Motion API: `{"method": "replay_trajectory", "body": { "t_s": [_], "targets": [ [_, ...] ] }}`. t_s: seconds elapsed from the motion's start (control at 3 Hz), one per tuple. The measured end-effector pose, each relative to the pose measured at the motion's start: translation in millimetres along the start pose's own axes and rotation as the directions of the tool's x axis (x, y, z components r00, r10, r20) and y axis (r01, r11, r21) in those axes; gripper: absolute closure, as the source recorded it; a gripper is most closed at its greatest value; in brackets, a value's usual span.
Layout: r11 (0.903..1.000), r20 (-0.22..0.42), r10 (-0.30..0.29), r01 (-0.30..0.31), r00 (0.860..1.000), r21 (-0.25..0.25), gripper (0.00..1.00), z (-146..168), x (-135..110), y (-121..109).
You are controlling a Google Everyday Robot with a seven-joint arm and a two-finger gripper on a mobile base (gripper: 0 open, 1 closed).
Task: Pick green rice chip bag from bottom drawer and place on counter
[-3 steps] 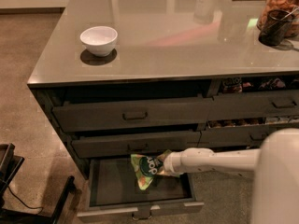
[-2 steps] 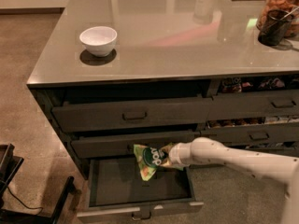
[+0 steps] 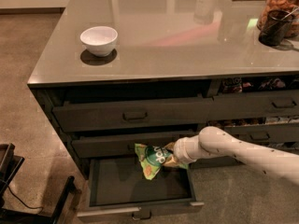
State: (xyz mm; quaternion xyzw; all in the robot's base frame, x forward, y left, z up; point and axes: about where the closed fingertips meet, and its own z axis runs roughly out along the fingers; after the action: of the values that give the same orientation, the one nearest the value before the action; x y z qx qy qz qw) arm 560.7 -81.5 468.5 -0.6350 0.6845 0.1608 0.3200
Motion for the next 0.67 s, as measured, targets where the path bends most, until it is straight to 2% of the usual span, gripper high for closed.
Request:
{"method": "replay_trajectory", "body": {
  "t_s": [0.33, 0.67],
  "targets": [
    [1.0, 0.0, 0.0, 0.0, 1.0, -0.001, 1.0, 0, 0, 0],
    [0.9989, -0.008, 0.034, -0.034, 0.999, -0.033, 1.0, -23, -18, -10]
  ]
}}
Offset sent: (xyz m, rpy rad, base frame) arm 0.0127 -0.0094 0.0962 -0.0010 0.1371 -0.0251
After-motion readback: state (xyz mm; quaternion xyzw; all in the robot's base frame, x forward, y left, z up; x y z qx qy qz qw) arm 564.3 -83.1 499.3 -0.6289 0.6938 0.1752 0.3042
